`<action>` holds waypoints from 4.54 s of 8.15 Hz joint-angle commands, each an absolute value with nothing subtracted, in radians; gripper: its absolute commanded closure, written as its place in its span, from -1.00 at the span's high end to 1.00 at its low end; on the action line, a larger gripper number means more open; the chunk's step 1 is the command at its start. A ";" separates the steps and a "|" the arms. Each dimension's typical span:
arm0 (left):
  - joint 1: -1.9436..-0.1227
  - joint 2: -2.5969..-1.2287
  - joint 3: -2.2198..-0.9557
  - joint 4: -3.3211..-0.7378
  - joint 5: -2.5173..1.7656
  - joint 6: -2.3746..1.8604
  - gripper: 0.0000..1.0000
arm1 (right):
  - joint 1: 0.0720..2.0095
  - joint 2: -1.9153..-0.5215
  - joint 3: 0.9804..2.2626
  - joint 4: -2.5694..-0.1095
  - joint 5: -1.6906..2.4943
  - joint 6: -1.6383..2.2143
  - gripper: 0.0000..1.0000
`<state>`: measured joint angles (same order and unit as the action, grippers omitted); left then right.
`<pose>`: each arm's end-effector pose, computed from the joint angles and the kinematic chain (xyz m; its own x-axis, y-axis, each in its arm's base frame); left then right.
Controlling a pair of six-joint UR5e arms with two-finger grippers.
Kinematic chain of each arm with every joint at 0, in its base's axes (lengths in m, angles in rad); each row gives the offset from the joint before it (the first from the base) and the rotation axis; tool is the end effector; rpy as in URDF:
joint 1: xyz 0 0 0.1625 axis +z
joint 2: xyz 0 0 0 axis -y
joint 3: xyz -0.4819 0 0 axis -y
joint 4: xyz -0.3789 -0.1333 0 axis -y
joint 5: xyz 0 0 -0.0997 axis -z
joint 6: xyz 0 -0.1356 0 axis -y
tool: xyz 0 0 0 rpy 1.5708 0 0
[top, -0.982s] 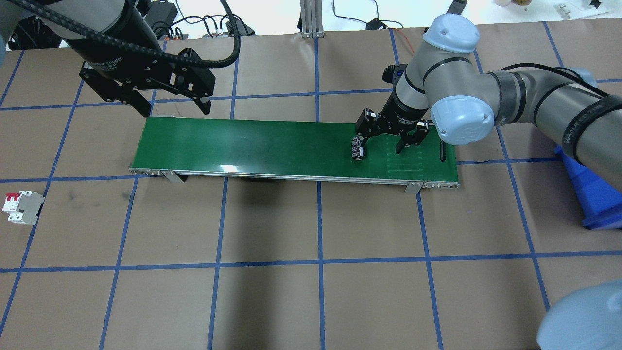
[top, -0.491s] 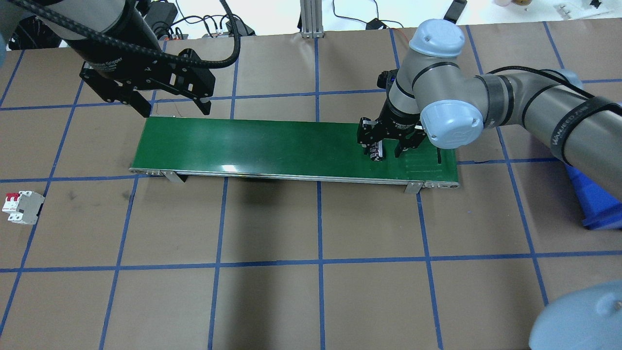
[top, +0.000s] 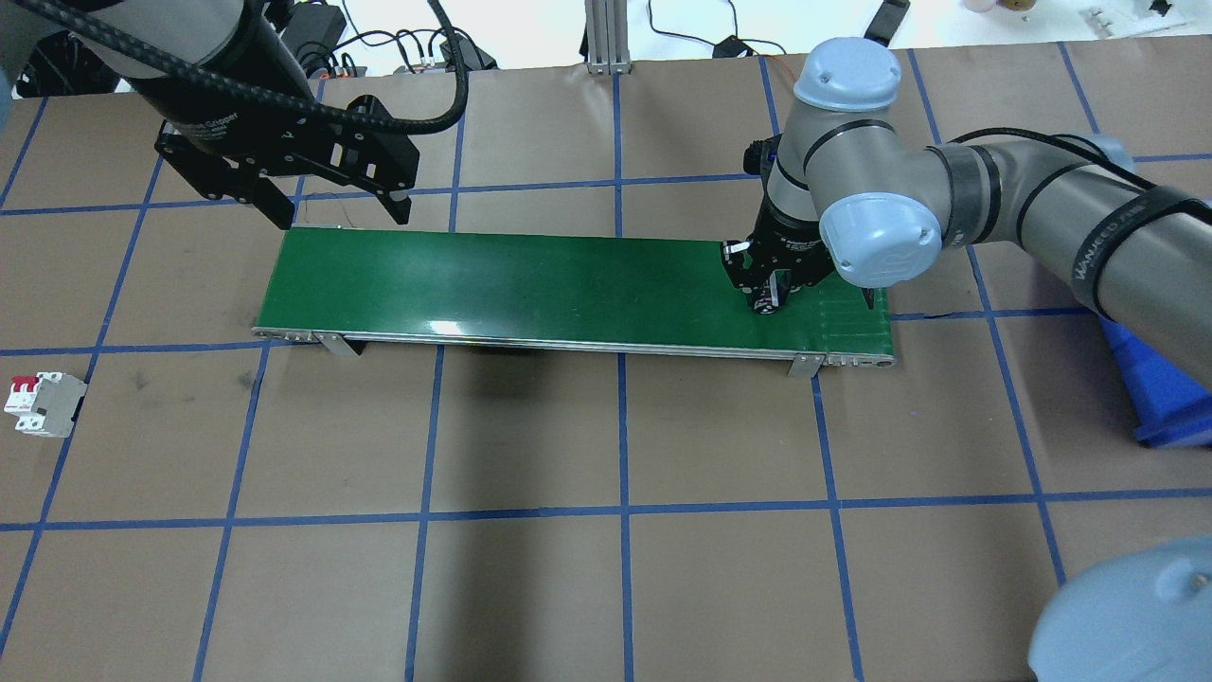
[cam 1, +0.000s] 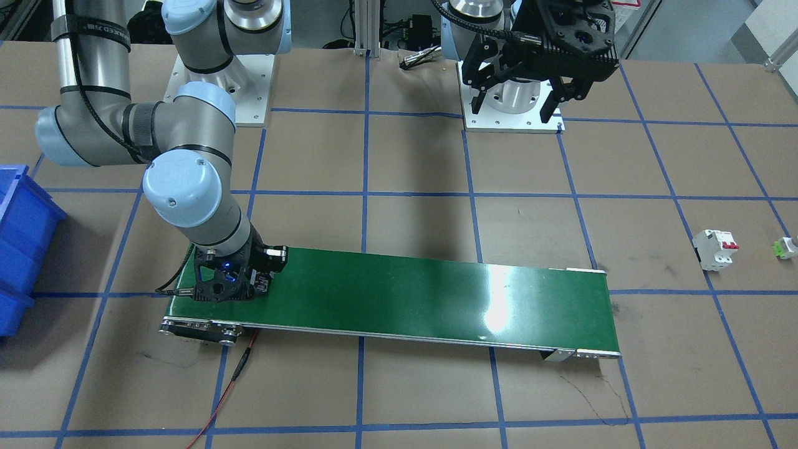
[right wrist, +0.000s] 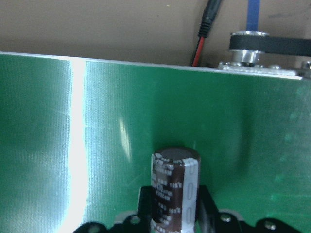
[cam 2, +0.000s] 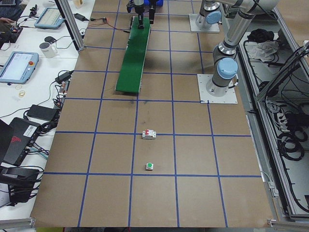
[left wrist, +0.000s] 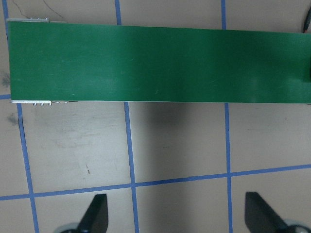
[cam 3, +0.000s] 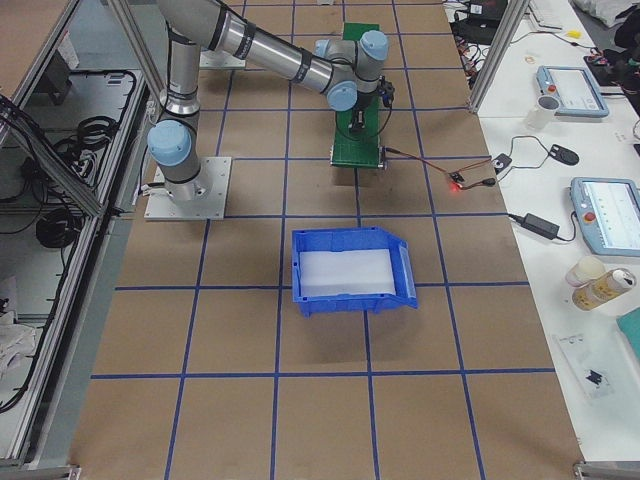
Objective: Move capacitor from left to right
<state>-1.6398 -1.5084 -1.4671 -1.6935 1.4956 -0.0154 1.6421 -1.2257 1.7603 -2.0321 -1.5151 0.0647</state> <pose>-0.1741 -0.4381 0.5753 -0.9955 0.0566 0.0757 0.0536 0.9977 -0.0422 0.1817 -0.5671 0.2806 -0.9987 -0.0026 -0.0507 -0.0065 0.9970 0.0767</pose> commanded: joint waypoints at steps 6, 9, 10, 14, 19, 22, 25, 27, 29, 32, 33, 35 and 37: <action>-1.640 -1.509 -1.465 -1.692 1.496 -0.015 1.00 | 1.275 -1.380 1.658 -1.828 -1.742 -0.632 -1.00; -1.640 -1.509 -1.466 -1.694 1.496 -0.015 1.00 | 0.977 -1.387 1.655 -1.930 -1.727 -1.153 -1.00; -1.640 -1.509 -1.468 -1.694 1.496 -0.015 1.00 | 0.915 -1.356 1.658 -1.948 -1.714 -1.260 -1.00; -1.640 -1.511 -1.468 -1.694 1.496 -0.005 1.00 | 0.847 -1.191 1.663 -2.091 -1.643 -1.425 -0.21; -1.640 -1.511 -1.468 -1.694 1.496 -0.005 1.00 | 0.957 -1.423 1.654 -1.826 -1.597 -1.292 1.00; -1.640 -1.509 -1.470 -1.694 1.496 -0.005 1.00 | 1.177 -1.625 1.654 -1.578 -1.605 -0.839 1.00; -1.640 -1.506 -1.477 -1.694 1.496 -0.005 1.00 | 1.481 -1.689 1.585 -1.444 -1.589 -0.357 1.00; -1.640 -1.505 -1.480 -1.694 1.496 -0.005 1.00 | 1.653 -1.675 1.569 -1.442 -1.586 -0.082 1.00; -1.640 -1.505 -1.480 -1.694 1.496 -0.005 1.00 | 1.722 -1.667 1.569 -1.447 -1.585 -0.048 1.00; -1.640 -1.503 -1.482 -1.694 1.496 -0.005 1.00 | 1.726 -1.663 1.569 -1.448 -1.592 -0.058 1.00; -1.640 -1.505 -1.482 -1.694 1.496 -0.005 1.00 | 1.726 -1.664 1.569 -1.450 -1.589 -0.060 1.00; -1.640 -1.505 -1.480 -1.694 1.496 -0.005 1.00 | 1.724 -1.669 1.568 -1.451 -1.591 -0.060 1.00; -1.640 -1.505 -1.479 -1.692 1.496 -0.005 1.00 | 1.724 -1.671 1.569 -1.488 -1.589 -0.061 1.00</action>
